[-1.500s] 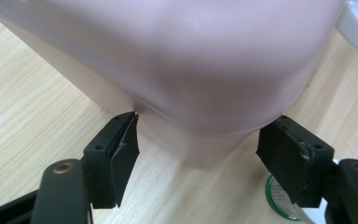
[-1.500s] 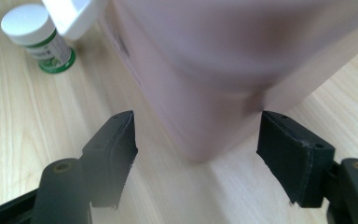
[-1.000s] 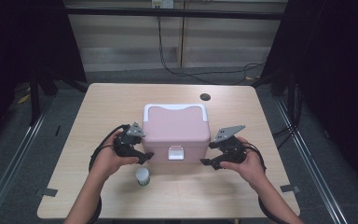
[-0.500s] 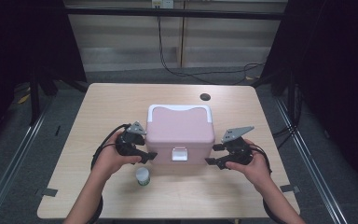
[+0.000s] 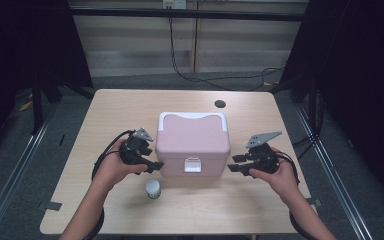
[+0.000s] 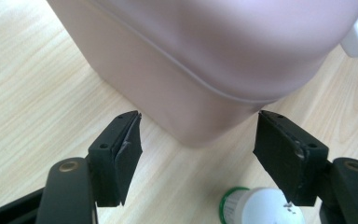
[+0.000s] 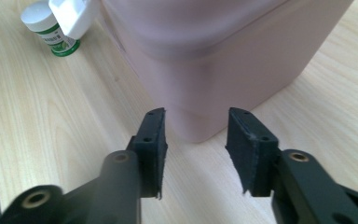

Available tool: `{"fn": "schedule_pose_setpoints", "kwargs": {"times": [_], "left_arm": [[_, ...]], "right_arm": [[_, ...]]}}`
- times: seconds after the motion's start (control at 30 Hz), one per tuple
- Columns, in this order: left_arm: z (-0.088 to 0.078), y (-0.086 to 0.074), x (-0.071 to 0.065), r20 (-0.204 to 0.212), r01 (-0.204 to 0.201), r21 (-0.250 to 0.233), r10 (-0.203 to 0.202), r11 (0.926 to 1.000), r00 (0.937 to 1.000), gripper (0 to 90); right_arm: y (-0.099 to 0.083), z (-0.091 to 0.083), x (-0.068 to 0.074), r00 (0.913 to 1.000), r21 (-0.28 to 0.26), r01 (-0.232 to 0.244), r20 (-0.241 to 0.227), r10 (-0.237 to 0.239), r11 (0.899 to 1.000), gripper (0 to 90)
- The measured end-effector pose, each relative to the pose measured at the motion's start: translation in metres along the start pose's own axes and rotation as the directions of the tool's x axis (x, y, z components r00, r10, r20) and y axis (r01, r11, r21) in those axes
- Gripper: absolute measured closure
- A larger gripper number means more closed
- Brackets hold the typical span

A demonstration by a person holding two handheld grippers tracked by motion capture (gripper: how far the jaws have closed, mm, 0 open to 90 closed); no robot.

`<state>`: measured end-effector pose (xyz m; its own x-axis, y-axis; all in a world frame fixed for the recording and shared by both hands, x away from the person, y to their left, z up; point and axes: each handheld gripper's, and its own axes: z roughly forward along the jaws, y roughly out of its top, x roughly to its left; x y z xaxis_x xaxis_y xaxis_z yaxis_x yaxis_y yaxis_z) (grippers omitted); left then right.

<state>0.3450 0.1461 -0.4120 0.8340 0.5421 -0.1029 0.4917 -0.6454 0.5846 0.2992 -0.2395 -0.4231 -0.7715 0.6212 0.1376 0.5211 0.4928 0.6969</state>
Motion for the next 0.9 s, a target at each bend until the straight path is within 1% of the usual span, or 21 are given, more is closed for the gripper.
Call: {"fn": "schedule_pose_setpoints", "kwargs": {"times": [0.03,0.07,0.1,0.17,0.2,0.23,0.27,0.33,0.4,0.43,0.47,0.5,0.53,0.6,0.63,0.67,0.7,0.73,0.77,0.8,0.9], "left_arm": [[-0.002,0.001,0.002,0.003,-0.011,0.017,0.011,0.9998,0.9999,31.3],[-0.002,0.001,0.002,0.003,-0.011,0.017,0.011,0.9998,0.9999,31.3],[-0.003,0.001,0.002,-0.001,0.012,0.015,-0.012,0.9998,0.9999,31.3],[-0.006,0.002,0.006,-0.014,0.028,0.028,-0.027,0.9992,0.9995,31.3],[-0.011,0.004,0.01,-0.022,0.041,0.039,-0.04,0.9984,0.9989,30.9],[-0.011,0.004,0.01,-0.022,0.041,0.039,-0.04,0.9984,0.9989,30.7],[-0.015,0.006,0.014,-0.023,0.071,0.043,-0.071,0.9965,0.9973,29.9],[-0.019,0.009,0.018,-0.033,0.093,0.044,-0.091,0.9947,0.9953,27.8],[-0.022,0.01,0.021,-0.039,0.092,0.048,-0.09,0.9946,0.9951,27.3],[-0.024,0.012,0.022,-0.043,0.105,0.05,-0.103,0.9933,0.9938,26.9],[-0.026,0.013,0.024,-0.046,0.105,0.055,-0.102,0.993,0.9937,26.8],[-0.029,0.016,0.026,-0.052,0.107,0.055,-0.105,0.9927,0.9932,26.5],[-0.032,0.019,0.028,-0.055,0.12,0.054,-0.117,0.9912,0.9916,26.1],[-0.033,0.022,0.031,-0.048,0.129,0.053,-0.126,0.9903,0.9908,25.8],[-0.034,0.024,0.032,-0.049,0.156,0.049,-0.153,0.9866,0.987,25.6],[-0.036,0.026,0.035,-0.052,0.161,0.051,-0.158,0.9857,0.986,25.2],[-0.037,0.029,0.037,-0.051,0.175,0.048,-0.172,0.9835,0.9837,25.2],[-0.038,0.032,0.04,-0.052,0.176,0.052,-0.173,0.983,0.9835,25.2],[-0.039,0.034,0.041,-0.053,0.185,0.048,-0.183,0.9815,0.9818,25.1],[-0.039,0.039,0.045,-0.053,0.202,0.046,-0.199,0.9783,0.9785,25.0],[-0.04,0.045,0.047,-0.06,0.208,0.044,-0.205,0.9771,0.9768,24.8]], "right_arm": [[0.002,-0.003,0.0,1.0,0.004,-0.006,-0.002,0.006,1.0,62.1],[0.002,-0.003,0.0,1.0,0.004,-0.006,-0.002,0.006,1.0,62.1],[0.005,-0.006,0.0,0.9999,0.012,-0.01,-0.005,0.01,1.0,63.6],[0.01,-0.011,0.0,1.0,0.018,-0.008,0.002,0.008,1.0,67.4],[0.015,-0.017,-0.001,0.9999,0.023,-0.013,-0.007,0.013,1.0,70.1],[0.018,-0.02,-0.001,0.9999,0.021,-0.014,-0.004,0.014,1.0,70.3],[0.021,-0.023,-0.001,0.9999,0.021,-0.017,-0.001,0.017,1.0,70.4],[0.027,-0.028,-0.002,0.9996,0.014,-0.027,0.0,0.027,1.0,70.1],[0.03,-0.031,-0.002,0.9994,0.012,-0.034,0.007,0.034,0.999,70.2],[0.034,-0.033,-0.002,0.9994,0.005,-0.033,0.005,0.033,0.999,70.8],[0.037,-0.035,-0.003,0.9995,-0.003,-0.031,-0.001,0.031,1.0,71.6],[0.04,-0.037,-0.003,0.9996,-0.008,-0.027,0.005,0.027,1.0,74.6],[0.048,-0.04,-0.003,0.9997,-0.007,-0.023,0.007,0.023,1.0,77.2],[0.052,-0.041,-0.003,0.9996,-0.004,-0.023,0.017,0.023,1.0,79.1],[0.056,-0.042,-0.003,0.9997,-0.003,-0.014,0.019,0.014,1.0,81.5],[0.065,-0.044,-0.001,0.9997,0.003,-0.001,0.023,0.001,1.0,84.6],[0.065,-0.044,-0.001,0.9997,0.003,-0.001,0.023,0.001,1.0,84.6],[0.069,-0.044,0.0,0.9998,0.001,-0.001,0.018,0.001,1.0,85.7],[0.074,-0.044,0.001,0.9998,-0.003,-0.007,0.017,0.007,1.0,86.4],[0.079,-0.041,0.002,0.9999,-0.005,-0.008,0.011,0.008,1.0,88.0],[0.082,-0.035,0.002,0.9999,0.008,-0.005,0.012,0.005,1.0,89.4]]}}
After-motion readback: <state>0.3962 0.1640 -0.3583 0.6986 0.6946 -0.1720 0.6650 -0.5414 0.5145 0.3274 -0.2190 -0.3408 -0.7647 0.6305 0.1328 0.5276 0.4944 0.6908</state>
